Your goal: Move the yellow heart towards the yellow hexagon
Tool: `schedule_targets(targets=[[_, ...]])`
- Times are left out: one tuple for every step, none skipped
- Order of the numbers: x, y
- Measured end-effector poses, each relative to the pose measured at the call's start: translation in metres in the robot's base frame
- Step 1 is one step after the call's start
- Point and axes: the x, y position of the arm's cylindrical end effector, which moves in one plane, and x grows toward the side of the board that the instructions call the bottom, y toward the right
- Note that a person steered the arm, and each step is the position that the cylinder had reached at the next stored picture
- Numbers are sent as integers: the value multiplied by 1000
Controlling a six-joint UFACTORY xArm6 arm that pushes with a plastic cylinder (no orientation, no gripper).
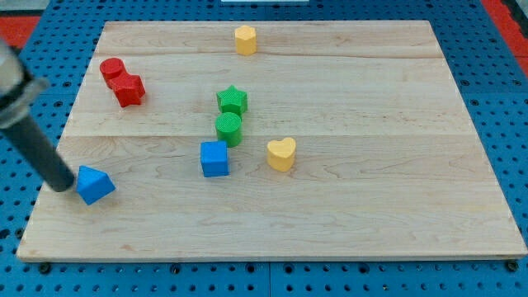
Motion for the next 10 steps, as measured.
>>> schedule_targets(targets=[[9, 78], [17, 127], [17, 139], [73, 133], [91, 187], [90, 244], [87, 262], [87, 262], [87, 262], [81, 262]])
